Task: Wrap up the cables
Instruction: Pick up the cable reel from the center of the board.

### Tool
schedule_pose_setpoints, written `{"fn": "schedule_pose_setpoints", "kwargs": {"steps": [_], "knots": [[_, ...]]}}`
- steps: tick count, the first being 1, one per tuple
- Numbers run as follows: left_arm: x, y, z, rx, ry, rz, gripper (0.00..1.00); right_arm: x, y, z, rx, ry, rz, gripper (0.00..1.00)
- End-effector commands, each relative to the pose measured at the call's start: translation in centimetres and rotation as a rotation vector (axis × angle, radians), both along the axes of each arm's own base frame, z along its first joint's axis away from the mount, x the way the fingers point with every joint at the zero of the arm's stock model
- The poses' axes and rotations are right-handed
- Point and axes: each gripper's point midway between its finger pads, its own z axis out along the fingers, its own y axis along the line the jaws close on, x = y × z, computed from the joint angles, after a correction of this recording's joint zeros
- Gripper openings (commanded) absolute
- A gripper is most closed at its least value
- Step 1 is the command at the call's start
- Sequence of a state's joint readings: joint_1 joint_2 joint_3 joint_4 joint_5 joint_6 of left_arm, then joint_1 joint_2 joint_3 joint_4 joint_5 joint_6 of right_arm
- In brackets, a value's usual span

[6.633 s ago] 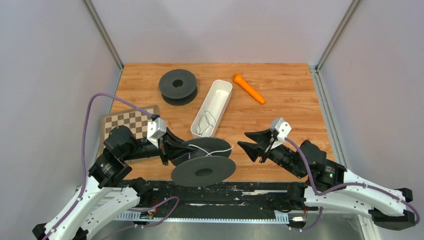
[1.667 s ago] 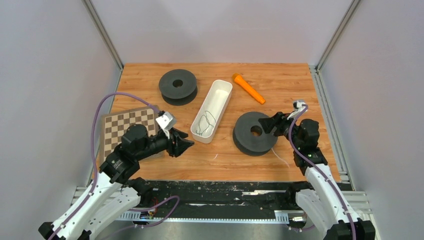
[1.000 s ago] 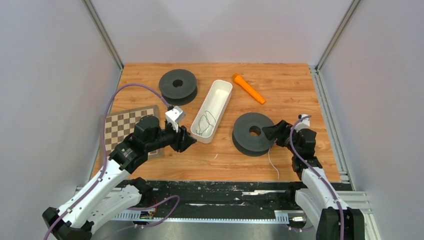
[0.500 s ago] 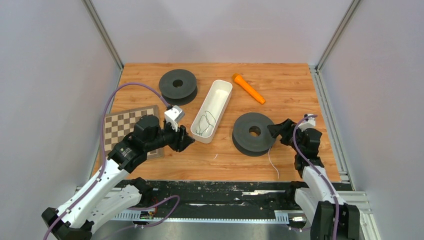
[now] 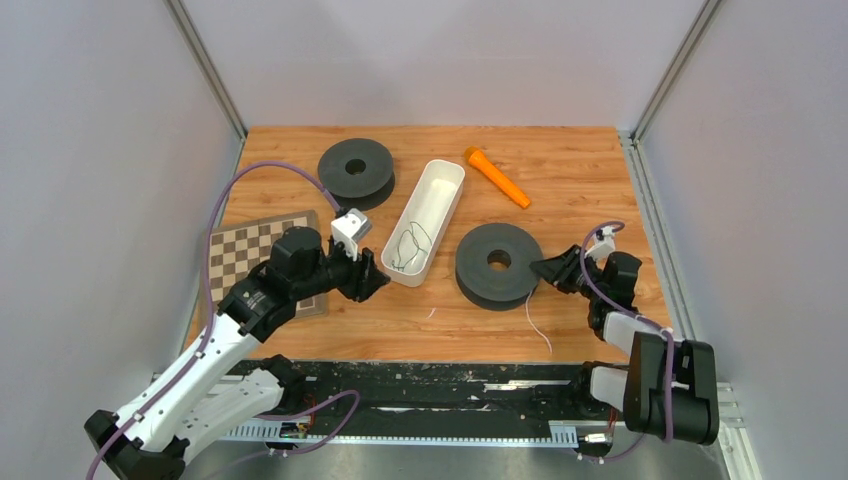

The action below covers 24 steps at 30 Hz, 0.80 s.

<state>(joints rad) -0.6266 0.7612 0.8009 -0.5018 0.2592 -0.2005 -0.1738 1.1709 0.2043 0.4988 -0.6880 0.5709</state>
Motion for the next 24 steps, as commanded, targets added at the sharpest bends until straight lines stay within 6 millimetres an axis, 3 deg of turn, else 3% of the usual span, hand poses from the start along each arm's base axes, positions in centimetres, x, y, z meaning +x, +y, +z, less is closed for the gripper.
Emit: {"fn": "schedule_pose_setpoints", "kwargs": {"steps": [1, 4, 12, 16, 24], "knots": [[0.5, -0.6, 3.2, -0.032, -0.077, -0.027, 0.53, 1.4, 1.3, 4.2, 0.018, -0.186, 0.152, 0.16], [0.8, -0.9, 4.0, -0.036, -0.089, -0.036, 0.54, 1.1, 2.2, 4.8, 0.076, -0.207, 0.217, 0.00], [1.2, -1.8, 7.7, -0.039, -0.141, -0.094, 0.57, 1.3, 1.9, 8.5, 0.020, -0.280, 0.251, 0.00], [1.9, -2.4, 9.8, -0.007, -0.178, -0.131, 0.59, 1.0, 2.0, 11.8, -0.060, -0.358, 0.298, 0.00], [3.9, -4.3, 12.6, 0.065, -0.267, -0.248, 0.62, -2.0, 3.7, 17.2, -0.100, -0.487, 0.444, 0.00]]}}
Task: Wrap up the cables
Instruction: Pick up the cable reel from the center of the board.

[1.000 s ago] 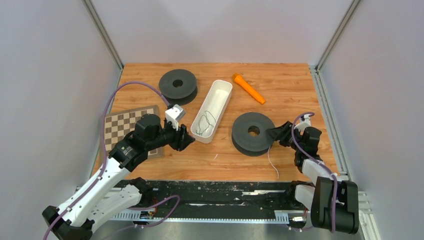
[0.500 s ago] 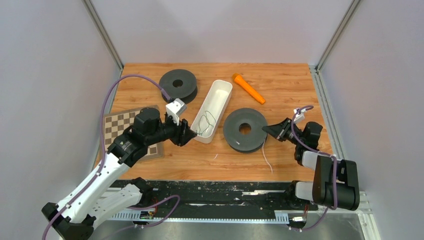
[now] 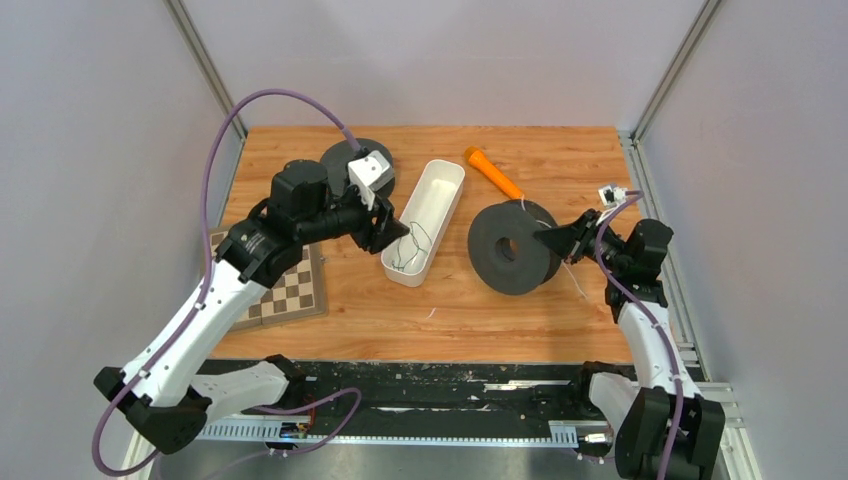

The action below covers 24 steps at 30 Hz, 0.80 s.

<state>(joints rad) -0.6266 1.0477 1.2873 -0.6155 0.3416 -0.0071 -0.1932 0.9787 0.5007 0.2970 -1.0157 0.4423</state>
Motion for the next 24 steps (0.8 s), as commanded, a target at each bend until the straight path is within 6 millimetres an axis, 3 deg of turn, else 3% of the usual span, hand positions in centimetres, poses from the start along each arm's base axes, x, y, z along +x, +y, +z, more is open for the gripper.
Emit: {"fn": "schedule_pose_setpoints", "kwargs": {"steps": [1, 5, 9, 13, 17, 24], "knots": [[0.6, -1.1, 1.4, 0.060, -0.082, -0.113, 0.61, -2.3, 1.4, 3.9, -0.052, -0.130, 0.133, 0.00], [1.6, -1.5, 0.7, 0.113, -0.114, -0.138, 0.60, -4.0, 2.6, 6.6, -0.085, -0.215, 0.200, 0.00], [3.8, -0.4, 0.1, 0.179, -0.145, -0.038, 0.61, -6.1, 4.2, 9.1, -0.106, -0.314, 0.297, 0.00], [4.4, -0.9, 1.3, 0.114, -0.099, -0.024, 0.61, -8.0, 5.7, 11.1, -0.114, -0.390, 0.373, 0.00], [4.8, -2.1, 2.8, -0.024, -0.051, -0.067, 0.62, -9.2, 7.5, 11.1, -0.114, -0.421, 0.426, 0.00], [3.4, -5.2, 1.2, -0.092, -0.035, -0.306, 0.66, -10.4, 9.1, 10.4, -0.112, -0.442, 0.524, 0.00]]}}
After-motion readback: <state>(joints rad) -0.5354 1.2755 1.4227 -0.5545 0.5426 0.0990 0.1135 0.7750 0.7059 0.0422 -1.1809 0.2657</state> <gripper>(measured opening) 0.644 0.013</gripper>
